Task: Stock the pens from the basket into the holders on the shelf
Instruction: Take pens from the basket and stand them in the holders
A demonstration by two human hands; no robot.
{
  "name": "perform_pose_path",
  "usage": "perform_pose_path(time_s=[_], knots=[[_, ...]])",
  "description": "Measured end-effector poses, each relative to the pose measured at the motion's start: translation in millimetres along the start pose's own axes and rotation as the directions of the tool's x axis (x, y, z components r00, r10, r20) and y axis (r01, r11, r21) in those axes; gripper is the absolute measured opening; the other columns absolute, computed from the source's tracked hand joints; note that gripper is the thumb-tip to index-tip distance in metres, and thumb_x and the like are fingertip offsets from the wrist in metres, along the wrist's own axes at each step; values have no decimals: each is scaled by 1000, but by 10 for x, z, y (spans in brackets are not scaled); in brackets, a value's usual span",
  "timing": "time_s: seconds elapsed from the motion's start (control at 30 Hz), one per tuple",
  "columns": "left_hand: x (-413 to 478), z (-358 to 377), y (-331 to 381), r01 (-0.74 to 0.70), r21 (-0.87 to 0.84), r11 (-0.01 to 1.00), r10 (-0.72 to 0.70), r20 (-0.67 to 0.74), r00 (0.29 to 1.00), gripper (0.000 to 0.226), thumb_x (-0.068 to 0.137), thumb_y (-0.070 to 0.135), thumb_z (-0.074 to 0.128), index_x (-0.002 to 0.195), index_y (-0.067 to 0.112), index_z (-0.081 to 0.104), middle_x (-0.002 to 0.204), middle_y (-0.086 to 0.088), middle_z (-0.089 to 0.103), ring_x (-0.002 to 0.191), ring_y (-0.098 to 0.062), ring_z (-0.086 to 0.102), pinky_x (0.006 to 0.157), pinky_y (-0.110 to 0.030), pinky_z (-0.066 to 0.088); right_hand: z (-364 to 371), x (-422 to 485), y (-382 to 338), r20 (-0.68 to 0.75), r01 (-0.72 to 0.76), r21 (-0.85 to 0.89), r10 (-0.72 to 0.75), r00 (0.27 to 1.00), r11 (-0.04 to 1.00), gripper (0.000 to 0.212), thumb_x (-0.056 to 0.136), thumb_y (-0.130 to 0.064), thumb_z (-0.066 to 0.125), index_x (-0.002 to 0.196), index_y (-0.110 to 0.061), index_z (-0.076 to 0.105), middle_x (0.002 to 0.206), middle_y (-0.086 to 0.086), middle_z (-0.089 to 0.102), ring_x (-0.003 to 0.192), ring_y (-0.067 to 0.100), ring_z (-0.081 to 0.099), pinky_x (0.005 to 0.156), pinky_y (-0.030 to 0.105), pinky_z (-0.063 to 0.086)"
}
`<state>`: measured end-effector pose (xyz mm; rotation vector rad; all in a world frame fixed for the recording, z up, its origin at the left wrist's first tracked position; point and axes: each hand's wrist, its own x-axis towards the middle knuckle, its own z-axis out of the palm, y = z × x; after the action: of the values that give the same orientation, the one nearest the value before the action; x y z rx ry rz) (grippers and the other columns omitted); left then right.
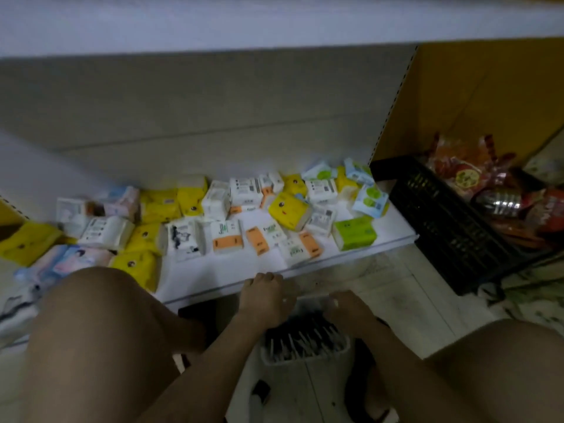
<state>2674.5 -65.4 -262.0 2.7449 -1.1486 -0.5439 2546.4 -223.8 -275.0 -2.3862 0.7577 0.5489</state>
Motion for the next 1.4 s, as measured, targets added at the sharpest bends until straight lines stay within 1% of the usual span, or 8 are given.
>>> perform_pose_path(time_s=[0.17, 0.27, 0.47, 0.63, 0.73, 0.9, 1.07, 1.4], knots=[[203, 572, -79, 152, -161, 975, -106, 263, 959, 40, 94, 45, 46, 115, 15, 60, 116, -9, 63, 106, -28, 59, 89, -39, 49, 398, 266, 413, 159, -74, -58, 82, 984, 996, 20, 101, -19, 46, 82, -13, 50, 74, 7, 46, 62, 18, 42, 67, 32, 38], [279, 949, -162, 242, -274, 931, -147, 324, 934, 32, 96, 32, 48, 120, 13, 58, 117, -9, 62, 106, -24, 59, 88, -33, 50, 637, 452, 610, 223, -116, -48, 123, 967, 992, 28, 102, -17, 39, 114, 1, 58, 75, 13, 51, 56, 17, 33, 72, 32, 44], [341, 1631, -263, 363, -322, 874, -177, 485, 856, 32, 97, 29, 48, 105, 3, 65, 99, -11, 63, 92, -23, 58, 71, -25, 40, 996, 760, 769, 225, -27, -89, 46, 973, 996, 31, 102, -19, 40, 119, -3, 60, 116, 16, 61, 114, 26, 53, 116, 42, 26], [390, 1877, -196, 422, -338, 841, -209, 517, 830, 30, 97, 28, 52, 101, 2, 66, 92, -13, 62, 82, -22, 56, 74, -29, 47, 1118, 975, 872, 202, -89, -44, 96, 975, 995, 16, 98, -16, 47, 93, -7, 59, 86, 13, 55, 84, 27, 56, 89, 39, 47], [467, 1892, -130, 464, -381, 799, -231, 518, 824, 28, 94, 21, 57, 102, -4, 65, 98, -20, 64, 92, -31, 60, 76, -32, 46, 1157, 1042, 892, 150, -68, -82, 80, 985, 994, 19, 98, -21, 43, 84, -12, 50, 81, 6, 47, 88, 25, 52, 99, 41, 42], [426, 1868, -166, 514, -382, 768, -312, 477, 822, 18, 87, 27, 66, 78, 12, 69, 77, -7, 59, 71, -17, 55, 56, -23, 36, 1230, 1144, 956, 254, -61, -126, 92, 963, 990, 40, 98, -35, 41, 130, -14, 52, 145, 14, 40, 141, 34, 26, 107, 48, 37], [353, 1785, -231, 628, -474, 617, -424, 473, 773, 15, 75, 13, 78, 71, 15, 63, 84, -11, 70, 73, -22, 67, 68, -30, 53, 1291, 1222, 972, 249, -86, -103, 109, 962, 991, 44, 99, -38, 41, 139, -21, 46, 153, 13, 30, 145, 34, 16, 115, 53, 22], [425, 1508, -115, 566, -695, 443, -208, 535, 819, 66, 79, -5, 69, 135, 19, 45, 94, -5, 65, 76, -12, 67, 55, -21, 55, 1335, 1214, 1052, 189, 70, -118, -47, 981, 991, 40, 101, -36, 38, 136, -22, 52, 135, 5, 55, 139, 26, 33, 119, 52, 1]])
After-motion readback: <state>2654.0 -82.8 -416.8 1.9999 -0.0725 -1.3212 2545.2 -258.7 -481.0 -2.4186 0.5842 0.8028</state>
